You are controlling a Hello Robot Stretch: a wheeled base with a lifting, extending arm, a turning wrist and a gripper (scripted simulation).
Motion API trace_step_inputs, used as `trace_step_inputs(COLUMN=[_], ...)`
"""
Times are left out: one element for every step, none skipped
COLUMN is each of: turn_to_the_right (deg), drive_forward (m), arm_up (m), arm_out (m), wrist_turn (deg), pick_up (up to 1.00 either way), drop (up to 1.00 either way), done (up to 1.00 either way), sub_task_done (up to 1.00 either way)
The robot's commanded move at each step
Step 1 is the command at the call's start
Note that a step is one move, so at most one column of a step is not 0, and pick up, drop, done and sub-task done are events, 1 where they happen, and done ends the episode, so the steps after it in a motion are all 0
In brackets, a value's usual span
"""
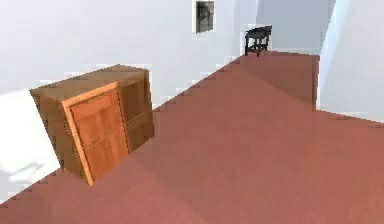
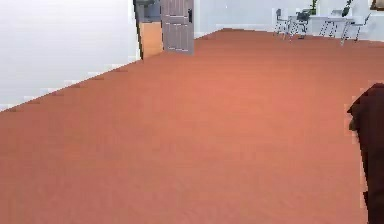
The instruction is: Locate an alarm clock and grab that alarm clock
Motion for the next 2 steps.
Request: trace_step_inputs(turn_to_the_right=[-45.0, -45.0], drive_forward=[0.0, 0.0], arm_up=[0.0, 0.0], arm_out=[0.0, 0.0], wrist_turn=[0.0, 0.0], pick_up=[0.0, 0.0], drop=[0.0, 0.0], done=[0.0, 0.0], sub_task_done=[0.0, 0.0])
